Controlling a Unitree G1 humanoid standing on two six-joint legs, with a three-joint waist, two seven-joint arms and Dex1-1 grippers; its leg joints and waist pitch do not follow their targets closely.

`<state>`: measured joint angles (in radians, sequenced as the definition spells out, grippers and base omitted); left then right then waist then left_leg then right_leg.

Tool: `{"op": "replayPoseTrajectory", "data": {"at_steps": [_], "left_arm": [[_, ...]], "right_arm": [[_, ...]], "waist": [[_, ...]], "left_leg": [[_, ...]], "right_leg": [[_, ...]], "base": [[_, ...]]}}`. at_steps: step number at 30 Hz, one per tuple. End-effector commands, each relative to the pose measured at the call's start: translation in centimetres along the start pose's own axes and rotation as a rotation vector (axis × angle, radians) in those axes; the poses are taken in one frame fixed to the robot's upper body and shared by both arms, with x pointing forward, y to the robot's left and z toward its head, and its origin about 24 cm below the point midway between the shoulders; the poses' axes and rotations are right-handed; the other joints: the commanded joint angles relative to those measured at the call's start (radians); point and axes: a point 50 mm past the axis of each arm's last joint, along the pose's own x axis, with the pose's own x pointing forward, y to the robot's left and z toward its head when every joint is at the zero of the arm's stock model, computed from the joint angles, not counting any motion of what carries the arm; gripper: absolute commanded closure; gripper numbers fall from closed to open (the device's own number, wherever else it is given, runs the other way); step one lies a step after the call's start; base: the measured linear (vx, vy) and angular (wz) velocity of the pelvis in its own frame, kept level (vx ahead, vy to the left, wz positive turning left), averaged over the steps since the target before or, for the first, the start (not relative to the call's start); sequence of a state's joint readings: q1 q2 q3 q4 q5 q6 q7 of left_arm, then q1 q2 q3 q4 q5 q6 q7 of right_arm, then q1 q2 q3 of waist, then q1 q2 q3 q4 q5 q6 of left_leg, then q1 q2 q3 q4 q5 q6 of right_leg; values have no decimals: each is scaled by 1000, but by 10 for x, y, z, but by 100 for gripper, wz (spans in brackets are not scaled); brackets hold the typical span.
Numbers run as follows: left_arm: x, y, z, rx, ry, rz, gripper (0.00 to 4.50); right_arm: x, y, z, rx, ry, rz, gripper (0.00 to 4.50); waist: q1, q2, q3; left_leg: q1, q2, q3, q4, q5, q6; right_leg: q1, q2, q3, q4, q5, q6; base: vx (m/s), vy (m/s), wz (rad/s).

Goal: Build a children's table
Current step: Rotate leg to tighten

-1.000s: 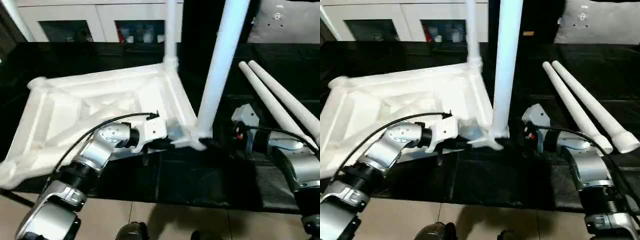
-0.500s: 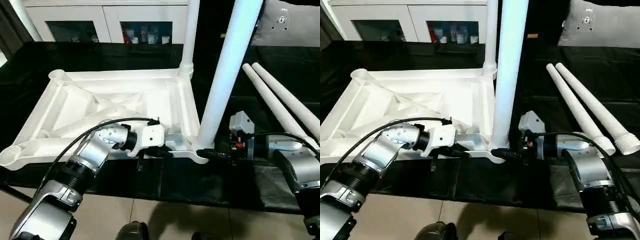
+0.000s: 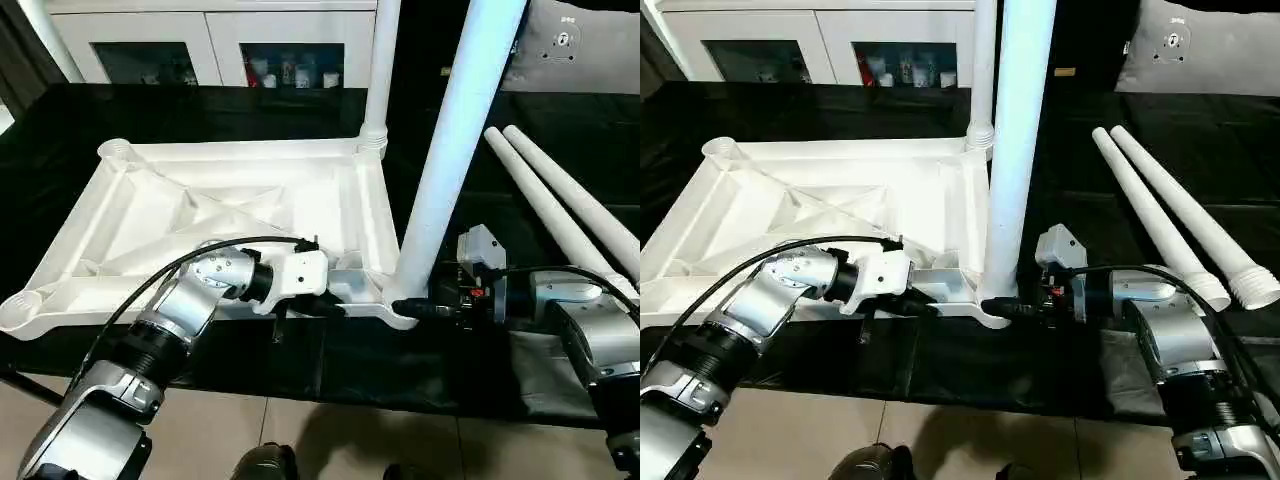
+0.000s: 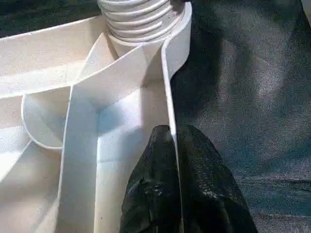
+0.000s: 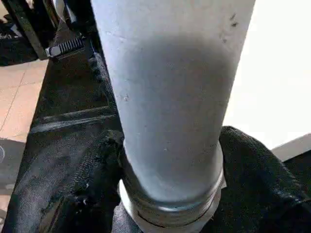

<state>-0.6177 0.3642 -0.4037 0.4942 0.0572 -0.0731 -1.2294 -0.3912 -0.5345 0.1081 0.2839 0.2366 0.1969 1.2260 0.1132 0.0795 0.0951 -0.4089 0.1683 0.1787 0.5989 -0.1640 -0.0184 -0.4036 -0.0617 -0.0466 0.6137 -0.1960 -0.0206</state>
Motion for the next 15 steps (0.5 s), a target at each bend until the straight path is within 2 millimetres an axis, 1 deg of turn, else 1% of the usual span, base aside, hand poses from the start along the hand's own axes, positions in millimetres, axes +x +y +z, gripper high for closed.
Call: {"op": "replayPoseTrajectory", "data": {"at_steps": [1, 2, 3, 4, 5, 6, 7, 8, 9, 10, 11, 12, 13, 14, 15], "left_arm": [[11, -6, 7, -18, -44, -51, 450], [12, -4, 9, -42, -62, -20, 450], [14, -1, 12, -64, -79, 14, 450], [14, -1, 12, -64, -79, 14, 450], [18, 1, 16, -90, -100, 56, 450], [22, 2, 20, -106, -117, 91, 450], [31, 5, 28, -141, -150, 168, 450], [40, 6, 36, -171, -165, 226, 450], [43, 7, 39, -184, -167, 246, 450], [45, 8, 40, -191, -167, 257, 450], [50, 10, 45, -214, -171, 295, 450], [52, 12, 48, -230, -173, 321, 450], [58, 15, 54, -260, -190, 359, 450], [64, 18, 62, -291, -207, 396, 450], [69, 19, 67, -303, -211, 415, 450]], "right_arm": [[10, -2, 2, 52, -16, -72, 180], [16, -4, 2, 80, -25, -117, 180], [21, -6, 3, 105, -41, -153, 180], [21, -6, 3, 105, -41, -153, 180], [29, -7, 5, 125, -56, -195, 180], [35, -8, 6, 146, -70, -228, 180], [49, -11, 7, 194, -82, -303, 180], [60, -14, 6, 236, -67, -385, 180], [63, -16, 5, 256, -60, -422, 180], [65, -17, 5, 267, -56, -442, 180], [68, -20, 5, 295, -57, -505, 180], [70, -22, 5, 315, -57, -546, 180], [72, -25, 5, 321, -50, -594, 180], [76, -27, 6, 341, -45, -639, 180], [79, -28, 6, 362, -42, -668, 180]], "waist": [[-1, -14, -80], [-5, -16, -79], [-9, -19, -77], [-13, -19, -74], [-16, -13, -71], [-21, -15, -69], [-29, -20, -68], [-40, -20, -66], [-46, -18, -68], [-52, -20, -65], [-55, -21, -67], [-58, -20, -68], [-61, -19, -66], [-60, -16, -67], [-61, -18, -67]], "left_leg": [[27, 65, -23, -60, -128, 118], [28, 65, -24, -63, -143, 110], [28, 63, -25, -64, -165, 95], [29, 62, -24, -66, -178, 87], [31, 62, -26, -69, -203, 71], [31, 62, -26, -71, -214, 62], [28, 62, -28, -75, -220, 49], [27, 59, -30, -76, -227, 35], [31, 57, -32, -76, -232, 26], [30, 56, -31, -77, -232, 25], [31, 56, -31, -76, -228, 31], [30, 56, -29, -74, -219, 35], [30, 54, -28, -74, -211, 40], [32, 52, -27, -71, -203, 43], [30, 52, -25, -71, -193, 48]], "right_leg": [[44, -87, 39, -64, -108, -260], [43, -86, 39, -66, -127, -260], [45, -89, 39, -70, -165, -255], [44, -89, 40, -73, -188, -252], [42, -90, 40, -77, -235, -243], [42, -88, 41, -80, -249, -240], [45, -89, 42, -79, -256, -235], [44, -89, 40, -78, -270, -237], [43, -90, 40, -83, -294, -225], [43, -89, 41, -85, -295, -223], [44, -88, 42, -89, -288, -215], [44, -88, 44, -86, -271, -216], [41, -87, 44, -89, -258, -219], [42, -87, 43, -90, -258, -214], [43, -86, 44, -91, -247, -214]], "base": [[0, 0, 0], [0, 0, 0], [0, 0, 0], [0, 0, 0], [0, 0, 0], [0, 0, 0], [0, 0, 0], [0, 0, 0], [0, 0, 0], [0, 0, 0], [0, 0, 0], [0, 0, 0], [0, 0, 0], [0, 0, 0], [0, 0, 0]]}}
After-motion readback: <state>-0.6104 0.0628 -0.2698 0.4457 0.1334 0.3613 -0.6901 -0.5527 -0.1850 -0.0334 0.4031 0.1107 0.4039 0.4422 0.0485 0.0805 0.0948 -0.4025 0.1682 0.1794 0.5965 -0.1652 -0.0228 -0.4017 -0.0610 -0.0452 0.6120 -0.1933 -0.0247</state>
